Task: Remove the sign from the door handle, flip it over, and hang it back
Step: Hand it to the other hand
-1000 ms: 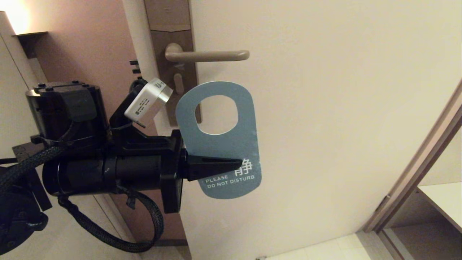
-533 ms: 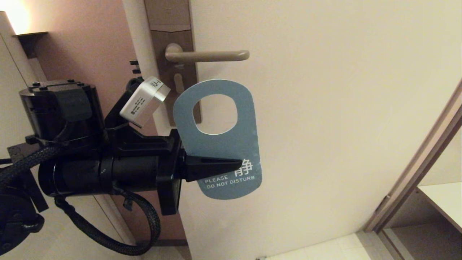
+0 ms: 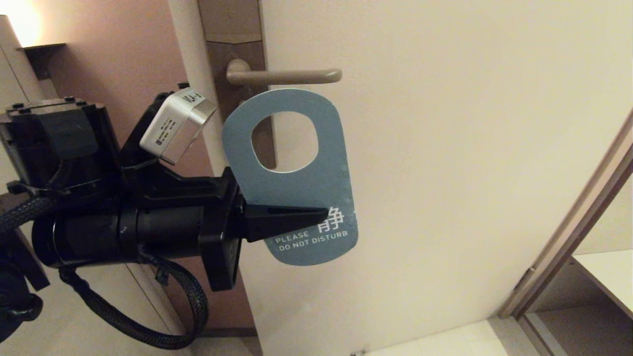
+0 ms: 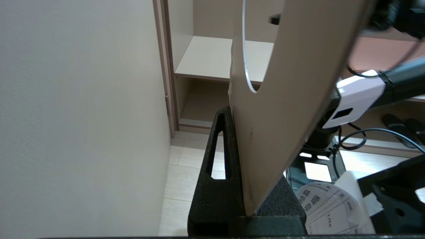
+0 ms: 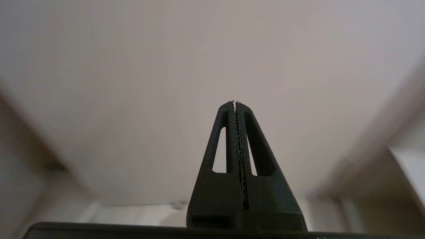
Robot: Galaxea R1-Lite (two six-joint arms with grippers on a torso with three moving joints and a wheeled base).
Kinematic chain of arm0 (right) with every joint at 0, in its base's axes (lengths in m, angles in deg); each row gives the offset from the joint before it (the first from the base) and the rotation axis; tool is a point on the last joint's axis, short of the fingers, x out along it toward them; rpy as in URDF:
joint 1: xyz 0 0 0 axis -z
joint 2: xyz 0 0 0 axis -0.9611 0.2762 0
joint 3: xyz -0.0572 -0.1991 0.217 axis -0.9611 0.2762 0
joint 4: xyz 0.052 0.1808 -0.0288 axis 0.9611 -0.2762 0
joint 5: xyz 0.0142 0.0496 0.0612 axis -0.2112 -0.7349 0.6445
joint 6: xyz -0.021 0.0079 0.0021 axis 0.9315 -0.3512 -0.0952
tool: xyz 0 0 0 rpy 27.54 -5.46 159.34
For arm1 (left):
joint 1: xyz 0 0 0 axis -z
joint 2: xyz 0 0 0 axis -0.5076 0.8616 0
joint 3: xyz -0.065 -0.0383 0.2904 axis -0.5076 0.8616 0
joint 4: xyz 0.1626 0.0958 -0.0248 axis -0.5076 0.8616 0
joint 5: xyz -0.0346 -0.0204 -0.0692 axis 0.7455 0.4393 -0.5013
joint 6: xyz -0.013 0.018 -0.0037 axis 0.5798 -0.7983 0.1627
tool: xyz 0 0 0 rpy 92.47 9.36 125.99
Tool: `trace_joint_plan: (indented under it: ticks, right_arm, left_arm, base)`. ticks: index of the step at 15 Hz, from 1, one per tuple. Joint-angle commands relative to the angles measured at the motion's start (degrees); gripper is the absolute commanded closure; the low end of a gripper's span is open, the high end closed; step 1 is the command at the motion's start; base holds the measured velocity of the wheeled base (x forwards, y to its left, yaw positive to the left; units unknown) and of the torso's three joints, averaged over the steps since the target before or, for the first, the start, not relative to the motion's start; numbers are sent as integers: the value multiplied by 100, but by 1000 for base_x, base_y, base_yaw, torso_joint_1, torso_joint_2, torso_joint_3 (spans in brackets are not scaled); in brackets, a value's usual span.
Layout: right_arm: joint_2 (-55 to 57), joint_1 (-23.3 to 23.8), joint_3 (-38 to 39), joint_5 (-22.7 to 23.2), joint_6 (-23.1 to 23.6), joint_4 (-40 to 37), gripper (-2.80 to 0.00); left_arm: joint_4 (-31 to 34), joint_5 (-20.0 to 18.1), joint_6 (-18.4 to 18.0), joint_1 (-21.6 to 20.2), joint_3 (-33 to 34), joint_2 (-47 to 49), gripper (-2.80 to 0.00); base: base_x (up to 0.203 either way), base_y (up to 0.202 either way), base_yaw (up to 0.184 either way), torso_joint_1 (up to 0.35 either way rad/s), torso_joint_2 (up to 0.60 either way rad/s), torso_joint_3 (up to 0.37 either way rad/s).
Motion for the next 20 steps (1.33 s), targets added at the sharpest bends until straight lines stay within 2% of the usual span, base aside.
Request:
trace_joint_plan:
  ticks: [1, 6, 7, 9, 11, 16, 20]
  right_arm:
    - [853, -1, -148, 987, 16, 234, 0]
    - [1627, -4, -381, 3883, 107, 621, 0]
    - [1768, -7, -419, 4280, 131, 633, 0]
    - [1916, -30, -382, 4818, 402, 639, 0]
    - [2020, -290, -329, 4956, 533, 639, 0]
    - [2293, -1239, -404, 4971, 572, 909, 0]
    - [2852, -1438, -459, 4971, 595, 1493, 0]
  left_arm:
    - [-11, -36, 14, 6, 3, -67, 0]
    - [16, -93, 28, 232, 3, -32, 0]
    - [16, -108, 94, 347, -2, -32, 0]
    - [16, -409, 245, 462, -22, -3, 0]
    - [16, -563, 252, 499, -33, 56, 0]
    - [9, -555, 244, 507, -7, 171, 0]
    - [-28, -550, 217, 472, -41, 381, 0]
  base:
    - [0, 0, 0, 0, 0, 0]
    - [0, 0, 0, 0, 0, 0]
    - [0, 0, 0, 0, 0, 0]
    - [0, 0, 0, 0, 0, 0]
    - [0, 0, 0, 0, 0, 0]
    - [0, 0, 0, 0, 0, 0]
    - [0, 0, 0, 0, 0, 0]
